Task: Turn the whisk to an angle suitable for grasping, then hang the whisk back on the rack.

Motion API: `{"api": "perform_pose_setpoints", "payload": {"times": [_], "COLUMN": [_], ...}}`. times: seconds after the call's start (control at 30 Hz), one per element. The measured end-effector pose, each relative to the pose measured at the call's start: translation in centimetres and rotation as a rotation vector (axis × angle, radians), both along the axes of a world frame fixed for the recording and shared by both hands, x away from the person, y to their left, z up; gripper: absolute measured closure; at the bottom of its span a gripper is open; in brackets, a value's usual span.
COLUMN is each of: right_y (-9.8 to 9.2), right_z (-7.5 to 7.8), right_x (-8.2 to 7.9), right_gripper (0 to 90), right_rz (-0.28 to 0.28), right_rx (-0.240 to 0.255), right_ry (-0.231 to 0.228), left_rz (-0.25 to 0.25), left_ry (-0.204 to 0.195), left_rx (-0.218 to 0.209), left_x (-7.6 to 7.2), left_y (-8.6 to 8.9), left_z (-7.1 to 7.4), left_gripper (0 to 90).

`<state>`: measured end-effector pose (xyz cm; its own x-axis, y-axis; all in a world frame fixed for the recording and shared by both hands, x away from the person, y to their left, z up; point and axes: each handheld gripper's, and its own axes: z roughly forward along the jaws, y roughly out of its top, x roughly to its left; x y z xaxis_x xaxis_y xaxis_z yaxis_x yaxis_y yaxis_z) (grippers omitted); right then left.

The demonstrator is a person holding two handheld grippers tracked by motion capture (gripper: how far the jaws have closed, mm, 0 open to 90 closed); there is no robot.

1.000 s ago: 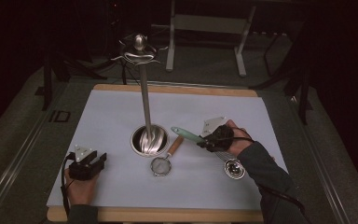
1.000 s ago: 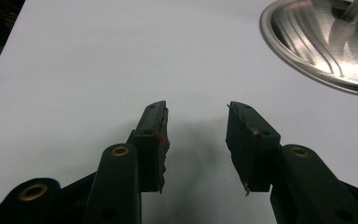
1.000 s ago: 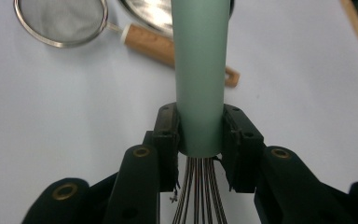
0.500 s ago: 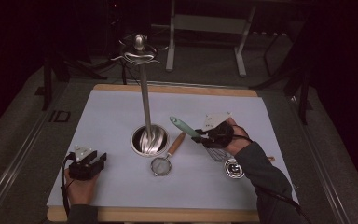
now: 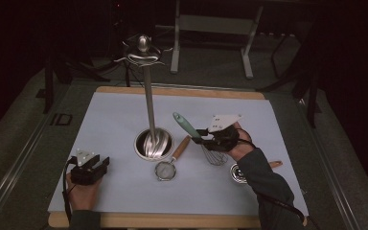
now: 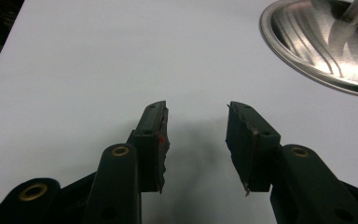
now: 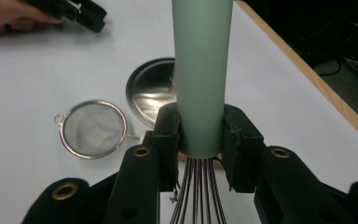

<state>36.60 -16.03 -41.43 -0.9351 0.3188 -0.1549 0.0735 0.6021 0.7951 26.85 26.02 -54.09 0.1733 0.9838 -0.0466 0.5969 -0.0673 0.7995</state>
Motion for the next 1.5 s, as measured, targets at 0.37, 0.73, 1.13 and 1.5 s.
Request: {"api": "perform_pose_setpoints", "payload": {"times": [0.37,0.73,1.13,1.5], "right_y": [0.3,0.5,0.6,0.2], "right_z": [0.4,0.8,1.8,2.3], "right_x": [-0.3,-0.2,-0.2,0.3], "right_gripper": [69.5,69.4,69.4,69.4], "right_rz": [-0.019,-0.045,-0.071,-0.05], "right_rx": [0.084,0.177,0.257,0.356], "right_ry": [-0.004,0.019,0.028,0.088], "left_rz": [0.002,0.003,0.004,0.005], "left_ry": [-0.001,-0.006,-0.005,-0.008], "left_rx": [-0.004,-0.01,-0.011,-0.011], "left_x": [0.0,0.0,-0.1,-0.1], "left_y": [0.0,0.1,0.1,0.1], "left_z": [0.0,0.0,0.0,0.0], "left_gripper": [58.1,57.9,57.7,57.5]}}
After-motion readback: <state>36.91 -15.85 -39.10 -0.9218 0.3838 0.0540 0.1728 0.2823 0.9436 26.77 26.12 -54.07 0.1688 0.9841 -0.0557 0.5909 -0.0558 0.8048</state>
